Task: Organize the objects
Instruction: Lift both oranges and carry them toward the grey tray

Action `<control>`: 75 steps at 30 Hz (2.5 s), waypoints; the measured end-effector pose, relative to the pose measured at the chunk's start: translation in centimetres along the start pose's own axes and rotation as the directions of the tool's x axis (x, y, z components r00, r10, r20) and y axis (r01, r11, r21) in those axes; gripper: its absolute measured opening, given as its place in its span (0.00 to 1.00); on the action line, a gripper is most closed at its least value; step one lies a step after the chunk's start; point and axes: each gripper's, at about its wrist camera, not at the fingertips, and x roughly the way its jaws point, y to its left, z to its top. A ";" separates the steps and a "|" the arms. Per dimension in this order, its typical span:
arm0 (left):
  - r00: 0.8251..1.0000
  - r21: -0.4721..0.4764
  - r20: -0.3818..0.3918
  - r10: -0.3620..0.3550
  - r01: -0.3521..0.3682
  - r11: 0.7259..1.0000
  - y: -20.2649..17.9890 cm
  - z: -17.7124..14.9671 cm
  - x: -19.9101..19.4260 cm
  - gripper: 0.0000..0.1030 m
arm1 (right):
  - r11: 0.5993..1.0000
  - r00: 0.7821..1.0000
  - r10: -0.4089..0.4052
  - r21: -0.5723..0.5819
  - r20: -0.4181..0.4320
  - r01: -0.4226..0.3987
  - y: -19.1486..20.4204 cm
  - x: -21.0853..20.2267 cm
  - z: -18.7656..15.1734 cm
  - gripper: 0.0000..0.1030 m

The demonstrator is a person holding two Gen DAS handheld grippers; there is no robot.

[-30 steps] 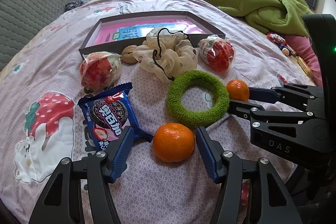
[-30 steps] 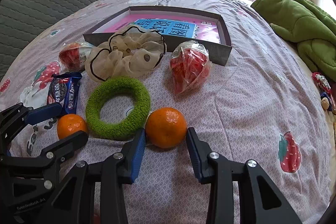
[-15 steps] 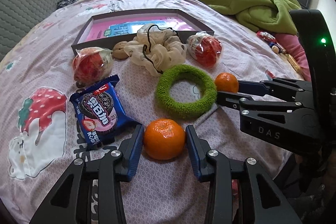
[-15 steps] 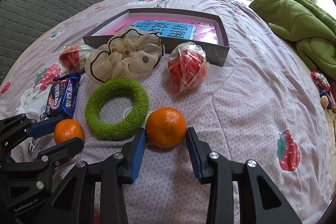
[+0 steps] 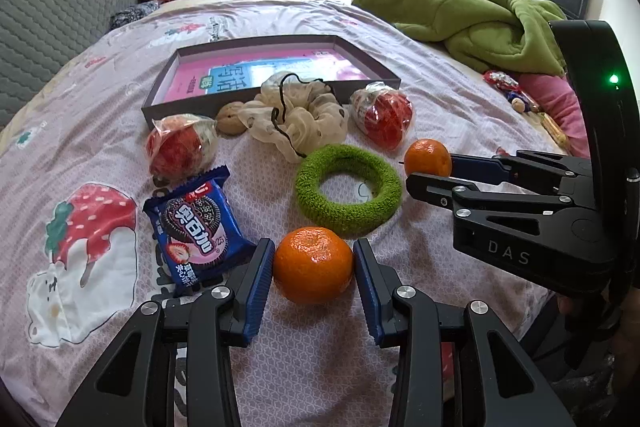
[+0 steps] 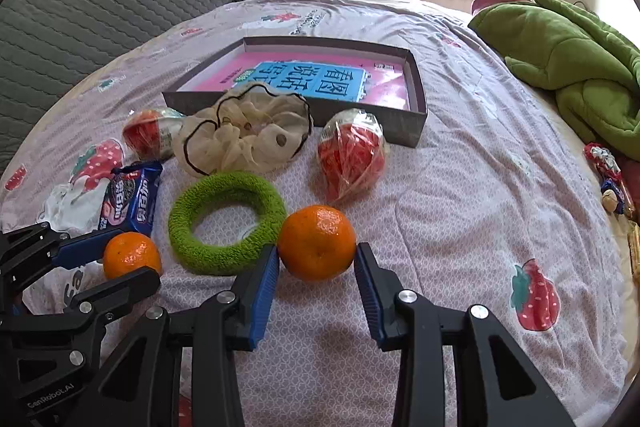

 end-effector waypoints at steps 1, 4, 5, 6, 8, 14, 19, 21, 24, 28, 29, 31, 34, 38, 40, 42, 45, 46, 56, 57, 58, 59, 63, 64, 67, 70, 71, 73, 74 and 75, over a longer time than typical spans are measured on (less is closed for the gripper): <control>1.000 0.000 0.002 0.001 -0.001 1.000 0.0 0.1 -0.1 0.40 | 1.000 1.000 0.000 0.001 0.002 0.000 0.0 -0.1 0.1 0.38; 1.000 -0.006 0.011 -0.001 0.001 1.000 0.0 0.3 -0.3 0.40 | 1.000 1.000 0.000 0.000 0.012 0.000 0.1 -0.3 0.4 0.38; 1.000 -0.007 0.014 -0.001 0.001 1.000 0.1 0.3 -0.4 0.40 | 1.000 1.000 0.000 0.001 0.016 0.000 0.1 -0.3 0.5 0.38; 1.000 -0.005 0.017 0.000 0.000 1.000 0.1 0.4 -0.5 0.40 | 1.000 1.000 0.001 0.001 0.020 -0.001 0.1 -0.4 0.6 0.38; 1.000 -0.005 0.021 0.000 0.000 1.000 0.0 0.4 -0.6 0.40 | 1.000 1.000 0.002 0.001 0.025 -0.002 0.2 -0.6 0.8 0.38; 1.000 -0.005 0.021 -0.003 0.003 1.000 0.1 0.4 -0.8 0.40 | 1.000 0.999 0.004 0.003 0.032 -0.004 0.2 -0.6 1.1 0.38; 1.000 -0.008 0.027 0.000 0.000 1.000 0.1 0.4 -1.2 0.40 | 1.000 0.999 0.007 0.003 0.033 -0.007 0.2 -0.7 1.0 0.38; 0.999 -0.006 0.032 0.003 -0.003 1.000 0.1 0.5 -1.3 0.40 | 1.000 0.999 0.006 0.006 0.036 -0.007 0.2 -0.8 0.9 0.38; 0.999 -0.010 0.037 0.008 -0.008 1.000 0.2 0.6 -1.5 0.40 | 1.000 0.999 0.008 0.006 0.039 -0.008 0.2 -0.9 1.1 0.38; 0.999 -0.012 0.042 0.014 -0.014 1.000 0.4 0.9 -1.7 0.40 | 1.000 0.999 0.008 0.005 0.048 -0.008 0.3 -1.2 1.4 0.38; 0.999 -0.011 0.045 0.016 -0.016 1.000 0.5 1.0 -1.7 0.40 | 1.000 0.999 0.007 0.005 0.053 -0.007 0.3 -1.3 1.5 0.38; 0.998 -0.010 0.055 0.025 -0.024 1.000 0.6 1.4 -1.9 0.40 | 1.000 0.998 0.007 0.005 0.060 -0.007 0.3 -1.4 1.7 0.38; 0.997 -0.010 0.070 0.034 -0.033 0.999 0.8 2.0 -2.2 0.40 | 1.000 0.998 0.009 0.002 0.068 -0.009 0.4 -1.6 2.1 0.38; 0.996 -0.010 0.080 0.045 -0.045 0.999 1.0 2.6 -2.3 0.40 | 1.000 0.997 0.013 -0.004 0.074 -0.013 0.6 -1.6 2.5 0.38; 0.995 -0.012 0.082 0.050 -0.049 0.999 1.3 2.9 -2.2 0.40 | 1.000 0.997 0.015 -0.006 0.078 -0.014 0.7 -1.6 2.7 0.38; 0.995 -0.010 0.085 0.055 -0.054 0.998 1.4 3.2 -2.0 0.40 | 1.000 0.997 0.015 -0.007 0.080 -0.015 0.8 -1.6 2.9 0.38; 0.994 -0.012 0.090 0.062 -0.061 0.998 1.6 3.8 -1.8 0.40 | 1.000 0.996 0.017 -0.007 0.085 -0.016 0.8 -1.5 3.3 0.38; 0.994 -0.014 0.091 0.062 -0.061 0.998 1.7 4.0 -1.6 0.40 | 1.000 0.996 0.017 -0.007 0.089 -0.016 0.8 -1.5 3.4 0.38; 0.994 -0.021 0.088 0.069 -0.068 0.997 2.1 5.8 -0.2 0.40 | 1.000 0.994 0.017 -0.014 0.106 -0.016 1.0 -1.2 5.0 0.38; 0.994 -0.021 0.087 0.068 -0.067 0.998 2.1 5.9 0.0 0.40 | 1.000 0.994 0.017 -0.015 0.108 -0.015 1.0 -1.2 5.2 0.38; 0.994 -0.023 0.086 0.067 -0.066 0.998 2.2 6.0 0.1 0.40 | 1.000 0.994 0.016 -0.016 0.109 -0.015 1.0 -1.1 5.3 0.38; 0.994 -0.025 0.085 0.067 -0.065 0.998 2.2 6.1 0.2 0.40 | 1.000 0.994 0.016 -0.018 0.110 -0.014 1.1 -1.1 5.4 0.38; 0.994 -0.029 0.085 0.070 -0.067 0.997 2.4 6.6 0.5 0.40 | 1.000 0.993 0.015 -0.021 0.115 -0.013 1.2 -1.0 5.9 0.38; 0.994 -0.034 0.086 0.071 -0.068 0.997 2.5 6.7 0.6 0.40 | 1.000 0.993 0.014 -0.022 0.117 -0.011 1.2 -1.0 6.0 0.38; 0.994 -0.040 0.087 0.069 -0.065 0.997 2.7 7.0 0.8 0.40 | 1.000 0.993 0.015 -0.026 0.118 -0.012 1.3 -0.9 6.3 0.38; 0.993 -0.043 0.091 0.071 -0.067 0.997 2.8 7.4 0.9 0.40 | 1.000 0.992 0.013 -0.029 0.122 -0.010 1.3 -0.7 6.8 0.38; 0.993 -0.044 0.092 0.073 -0.069 0.997 2.9 7.5 0.9 0.40 | 1.000 0.992 0.013 -0.029 0.123 -0.010 1.3 -0.7 7.0 0.38; 0.993 -0.049 0.091 0.071 -0.067 0.997 3.0 7.7 1.1 0.40 | 1.000 0.992 0.011 -0.030 0.126 -0.008 1.2 -0.6 7.3 0.38; 0.994 -0.052 0.089 0.070 -0.066 0.996 3.1 7.8 1.2 0.40 | 1.000 0.992 0.010 -0.030 0.126 -0.007 1.2 -0.5 7.4 0.38; 0.994 -0.053 0.089 0.069 -0.064 0.997 3.1 8.0 1.3 0.40 | 1.000 0.992 0.009 -0.029 0.128 -0.006 1.2 -0.5 7.5 0.38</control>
